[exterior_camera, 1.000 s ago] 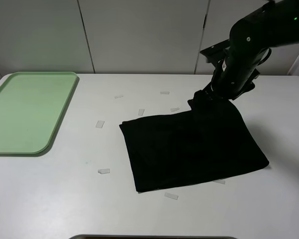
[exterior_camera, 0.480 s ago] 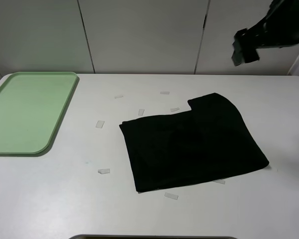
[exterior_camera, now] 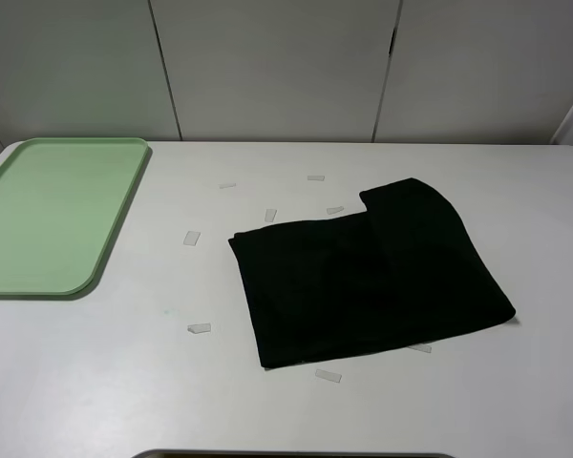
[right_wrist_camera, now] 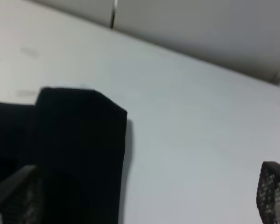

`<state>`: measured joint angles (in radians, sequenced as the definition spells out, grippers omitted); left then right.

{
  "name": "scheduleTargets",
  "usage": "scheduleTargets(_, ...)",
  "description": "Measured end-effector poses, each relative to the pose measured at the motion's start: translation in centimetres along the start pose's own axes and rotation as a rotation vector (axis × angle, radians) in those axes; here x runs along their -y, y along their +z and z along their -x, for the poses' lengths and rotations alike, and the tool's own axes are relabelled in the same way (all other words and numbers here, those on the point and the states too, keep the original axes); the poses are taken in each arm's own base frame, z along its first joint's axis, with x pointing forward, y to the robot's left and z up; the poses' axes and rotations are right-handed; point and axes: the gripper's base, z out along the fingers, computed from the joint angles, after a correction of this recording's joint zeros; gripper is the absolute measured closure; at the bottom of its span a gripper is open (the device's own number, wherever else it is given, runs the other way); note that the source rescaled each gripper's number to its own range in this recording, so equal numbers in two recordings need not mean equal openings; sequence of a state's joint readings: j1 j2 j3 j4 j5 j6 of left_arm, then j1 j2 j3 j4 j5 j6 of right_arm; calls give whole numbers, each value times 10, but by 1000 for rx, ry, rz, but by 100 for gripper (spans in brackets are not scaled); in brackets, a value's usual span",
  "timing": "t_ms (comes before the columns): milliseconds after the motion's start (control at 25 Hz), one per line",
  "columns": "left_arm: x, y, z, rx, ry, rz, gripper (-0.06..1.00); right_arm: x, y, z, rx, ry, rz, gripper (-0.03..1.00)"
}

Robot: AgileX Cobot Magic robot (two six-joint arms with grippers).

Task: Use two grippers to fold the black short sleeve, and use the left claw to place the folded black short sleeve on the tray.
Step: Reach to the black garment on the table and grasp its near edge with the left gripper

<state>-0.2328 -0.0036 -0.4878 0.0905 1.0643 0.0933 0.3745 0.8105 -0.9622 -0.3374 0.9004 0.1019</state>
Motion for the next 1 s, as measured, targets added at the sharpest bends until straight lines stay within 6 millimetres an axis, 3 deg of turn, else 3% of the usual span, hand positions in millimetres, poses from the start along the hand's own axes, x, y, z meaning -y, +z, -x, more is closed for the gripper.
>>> scheduleTargets(320,0,0,0,0,0,0,1,5,-95,-76,342,42,85,-3)
scheduleTargets(400,0,0,0,0,0,0,1,4,-109,-89,385,59,123,-3)
scheduleTargets(680,0,0,0,0,0,0,1,0,-136,-133,412,85,188,-3)
scheduleTargets(800,0,0,0,0,0,0,1,-5,-134,-148,385,90,225,-3)
scheduleTargets(1000,0,0,0,0,0,0,1,-14,-125,-154,309,96,302,-3)
